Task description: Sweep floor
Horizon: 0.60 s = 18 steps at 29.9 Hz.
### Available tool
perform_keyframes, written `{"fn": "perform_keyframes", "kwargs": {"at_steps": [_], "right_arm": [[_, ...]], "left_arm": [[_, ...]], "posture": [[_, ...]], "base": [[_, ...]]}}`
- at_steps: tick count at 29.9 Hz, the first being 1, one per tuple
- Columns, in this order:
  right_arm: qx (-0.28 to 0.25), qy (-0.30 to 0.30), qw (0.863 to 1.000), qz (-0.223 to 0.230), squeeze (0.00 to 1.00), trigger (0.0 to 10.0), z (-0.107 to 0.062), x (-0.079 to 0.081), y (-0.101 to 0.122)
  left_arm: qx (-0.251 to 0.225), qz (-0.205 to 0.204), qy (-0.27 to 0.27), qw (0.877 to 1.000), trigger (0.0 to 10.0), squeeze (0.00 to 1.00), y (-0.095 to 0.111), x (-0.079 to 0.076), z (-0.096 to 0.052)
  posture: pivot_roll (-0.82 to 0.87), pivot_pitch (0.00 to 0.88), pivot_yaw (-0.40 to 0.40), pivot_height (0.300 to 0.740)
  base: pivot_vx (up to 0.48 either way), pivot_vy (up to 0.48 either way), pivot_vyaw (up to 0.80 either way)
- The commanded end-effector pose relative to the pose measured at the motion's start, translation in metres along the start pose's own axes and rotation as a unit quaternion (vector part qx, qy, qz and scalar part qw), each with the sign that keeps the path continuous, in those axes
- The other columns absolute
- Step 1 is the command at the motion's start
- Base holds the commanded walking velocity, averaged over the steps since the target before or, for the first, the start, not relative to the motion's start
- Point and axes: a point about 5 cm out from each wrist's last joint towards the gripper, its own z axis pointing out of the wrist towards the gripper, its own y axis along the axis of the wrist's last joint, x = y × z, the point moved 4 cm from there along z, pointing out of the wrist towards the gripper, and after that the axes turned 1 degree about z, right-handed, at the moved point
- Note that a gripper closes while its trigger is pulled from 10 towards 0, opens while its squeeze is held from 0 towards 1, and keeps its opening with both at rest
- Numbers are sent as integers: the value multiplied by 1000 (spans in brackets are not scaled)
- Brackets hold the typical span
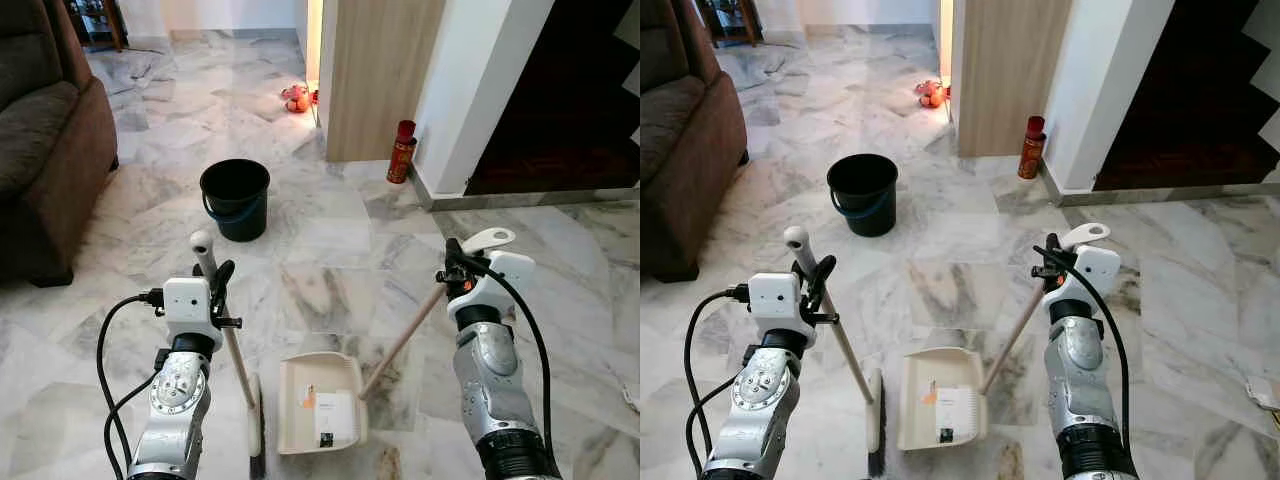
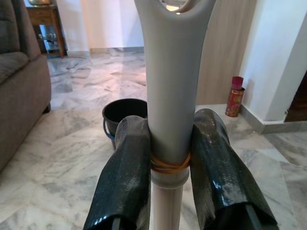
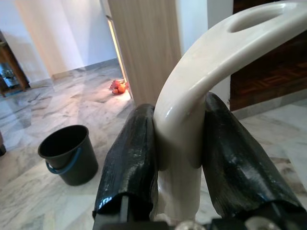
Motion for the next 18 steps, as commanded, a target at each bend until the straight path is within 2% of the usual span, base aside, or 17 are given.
{"fn": "perform_keyframes", "kwargs": {"at_steps": [1,8,15,18], "right_arm": [[-23,2,1000,3,0,10000,3,0,12],[-24,17,999,-12,0,10000,2,6,12],[-22,15,1000,-14,0,10000,3,6,11],[-19,14,1000,-2,0,10000,2,7,10]], "left_arm": [[-23,0,-3,1000,10000,0,13,-1,5],[-22,2,-1,1000,10000,0,14,0,4],[-23,3,-2,1000,10000,0,14,-1,5],[-23,3,-2,1000,10000,0,14,-1,5]], "posture": [[-6,95,-36,740],[-6,103,-35,740],[-6,103,-36,740],[-5,103,-35,740]], "base": [[0,0,0],[0,0,0],[0,0,690],[0,0,171]]}}
